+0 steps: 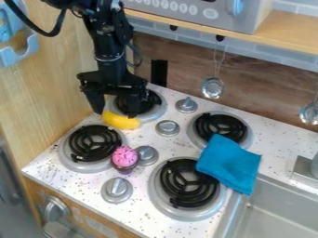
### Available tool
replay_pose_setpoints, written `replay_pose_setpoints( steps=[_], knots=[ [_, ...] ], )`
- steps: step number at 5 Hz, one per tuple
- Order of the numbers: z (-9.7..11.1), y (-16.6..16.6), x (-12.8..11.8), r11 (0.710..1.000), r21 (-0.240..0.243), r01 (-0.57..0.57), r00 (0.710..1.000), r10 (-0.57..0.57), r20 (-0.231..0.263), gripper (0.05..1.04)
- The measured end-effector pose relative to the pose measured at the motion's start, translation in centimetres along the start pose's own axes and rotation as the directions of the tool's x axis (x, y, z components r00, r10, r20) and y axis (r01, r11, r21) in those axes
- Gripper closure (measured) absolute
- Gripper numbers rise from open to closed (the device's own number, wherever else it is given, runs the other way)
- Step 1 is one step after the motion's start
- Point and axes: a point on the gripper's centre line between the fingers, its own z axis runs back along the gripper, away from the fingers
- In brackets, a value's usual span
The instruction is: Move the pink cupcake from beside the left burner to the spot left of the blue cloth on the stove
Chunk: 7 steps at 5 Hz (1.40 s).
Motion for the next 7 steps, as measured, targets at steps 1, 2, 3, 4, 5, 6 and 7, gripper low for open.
replay_pose_setpoints(
  steps=[1, 2, 3, 4, 5, 6, 7],
  knots=[
    [-0.9, 0.0, -0.5, 1.0, 0.005, 0.002, 1.0, -0.002, -0.029, 0.082],
    [-2.1, 0.4, -1.0, 1.0, 0.028, 0.013, 0.999, -0.012, -0.043, 0.082],
    [-3.2, 0.8, -1.4, 0.999, 0.052, 0.014, 0.999, -0.012, -0.05, 0.082],
    [-4.2, 1.2, -1.8, 0.996, 0.082, 0.023, 0.998, -0.018, -0.058, 0.082],
    [-5.3, 1.5, -2.7, 0.992, 0.115, 0.054, 0.996, -0.046, -0.078, 0.082],
    [-6.7, 1.6, -3.6, 0.99, 0.117, 0.075, 0.993, -0.063, -0.105, 0.082],
    [-8.3, 1.3, -3.7, 0.99, 0.113, 0.085, 0.99, -0.071, -0.124, 0.082]
  ],
)
